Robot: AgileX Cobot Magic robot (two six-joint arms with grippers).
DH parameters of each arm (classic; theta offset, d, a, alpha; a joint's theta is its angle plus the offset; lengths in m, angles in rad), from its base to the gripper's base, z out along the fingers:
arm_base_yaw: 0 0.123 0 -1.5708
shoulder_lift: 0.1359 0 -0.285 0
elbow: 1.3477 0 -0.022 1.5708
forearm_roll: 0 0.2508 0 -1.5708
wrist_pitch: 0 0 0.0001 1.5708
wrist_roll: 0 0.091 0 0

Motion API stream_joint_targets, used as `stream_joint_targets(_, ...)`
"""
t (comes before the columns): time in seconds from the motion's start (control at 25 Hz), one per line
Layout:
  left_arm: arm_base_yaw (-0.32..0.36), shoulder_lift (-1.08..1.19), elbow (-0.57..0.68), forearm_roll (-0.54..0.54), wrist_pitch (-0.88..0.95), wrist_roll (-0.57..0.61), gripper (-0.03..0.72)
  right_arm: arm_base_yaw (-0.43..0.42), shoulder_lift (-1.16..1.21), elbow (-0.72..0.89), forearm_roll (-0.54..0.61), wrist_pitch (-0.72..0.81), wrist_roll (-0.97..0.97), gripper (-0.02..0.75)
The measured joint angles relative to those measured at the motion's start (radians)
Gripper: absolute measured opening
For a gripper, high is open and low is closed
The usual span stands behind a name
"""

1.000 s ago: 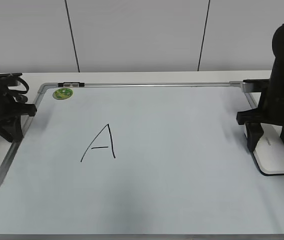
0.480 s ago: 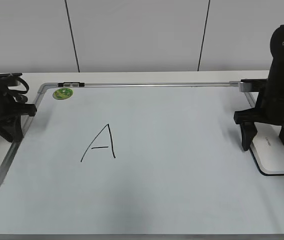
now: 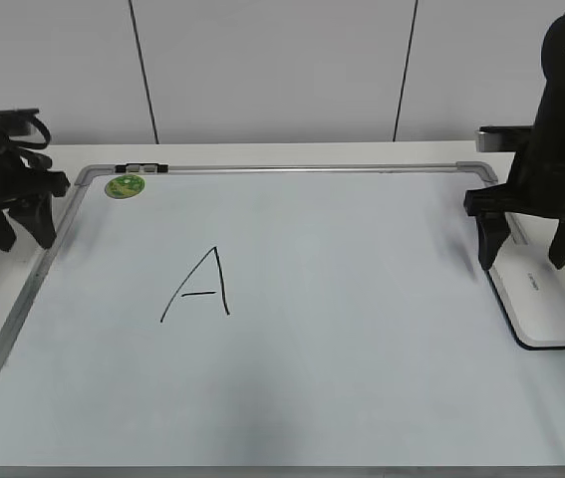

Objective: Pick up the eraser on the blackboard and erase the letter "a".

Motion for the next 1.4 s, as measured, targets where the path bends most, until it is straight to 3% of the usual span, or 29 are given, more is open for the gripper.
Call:
stream_joint_targets(0.16,0.000,-0.079,-0.002,0.042,0.031,-0.006,0.588,0.000,-0.033,0.000,0.000,0.006,0.002,0.660)
stream_joint_targets(0.28,0.000,-0.126,-0.002,0.048,0.067,-0.008,0.613,0.000,-0.074,0.000,0.000,0.006,0.003,0.641)
stream_joint_targets(0.8,-0.005,-0.375,0.030,0.055,0.181,-0.001,0.407,0.000,-0.246,0.104,0.040,0.012,0.063,0.550)
stream_joint_targets(0.92,-0.005,-0.517,0.133,0.060,0.183,0.000,0.393,0.000,-0.324,0.166,0.066,0.012,0.067,0.543)
stream_joint_targets(1.16,-0.005,-0.818,0.454,0.083,0.084,0.000,0.388,0.004,-0.491,0.310,0.078,-0.021,0.066,0.543)
stream_joint_targets(1.4,-0.019,-1.106,0.756,0.111,-0.020,0.000,0.372,0.139,-0.783,0.564,0.057,-0.168,0.066,0.543)
